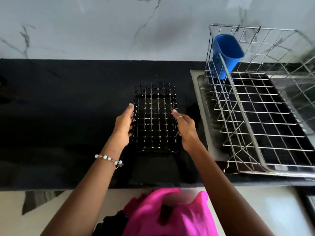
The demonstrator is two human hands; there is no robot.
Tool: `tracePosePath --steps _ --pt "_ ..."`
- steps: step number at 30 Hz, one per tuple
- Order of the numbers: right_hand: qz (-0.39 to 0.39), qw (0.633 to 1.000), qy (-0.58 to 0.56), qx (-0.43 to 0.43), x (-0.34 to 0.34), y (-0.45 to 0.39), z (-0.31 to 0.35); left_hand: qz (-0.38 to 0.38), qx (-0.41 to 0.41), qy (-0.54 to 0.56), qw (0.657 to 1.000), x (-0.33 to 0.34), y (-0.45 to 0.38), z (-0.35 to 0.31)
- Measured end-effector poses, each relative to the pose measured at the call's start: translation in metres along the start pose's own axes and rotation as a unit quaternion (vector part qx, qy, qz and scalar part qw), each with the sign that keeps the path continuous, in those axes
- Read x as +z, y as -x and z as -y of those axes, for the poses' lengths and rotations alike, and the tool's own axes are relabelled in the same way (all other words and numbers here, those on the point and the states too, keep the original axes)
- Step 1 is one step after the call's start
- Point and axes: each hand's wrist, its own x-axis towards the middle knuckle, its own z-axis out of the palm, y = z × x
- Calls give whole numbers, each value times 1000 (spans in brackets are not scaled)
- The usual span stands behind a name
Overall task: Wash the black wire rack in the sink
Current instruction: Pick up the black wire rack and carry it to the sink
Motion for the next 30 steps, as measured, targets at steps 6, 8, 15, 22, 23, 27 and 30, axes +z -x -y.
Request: tracePosePath --steps 6,8,15,22,23,27,30 --pt "-48 998 16 -25 15 15 0 46 1 -20 999 9 1 -4" --pt "-54 998 14 -34 16 20 6 48 -9 -22 999 7 6 -7" --pt "-53 992 -1 -112 14 45 48 66 -11 28 997 -4 30 -41" --pt "-37 974 -81 -208 -10 93 125 99 103 15 990 5 83 -120" --pt "-38 970 -91 -224 -18 101 135 102 117 10 988 10 93 -129" --pt "-61 949 -142 -275 -68 136 166 137 173 -2 975 46 145 -161" --pt "-80 939 -177 -284 -121 157 172 171 207 -12 963 89 186 -163"
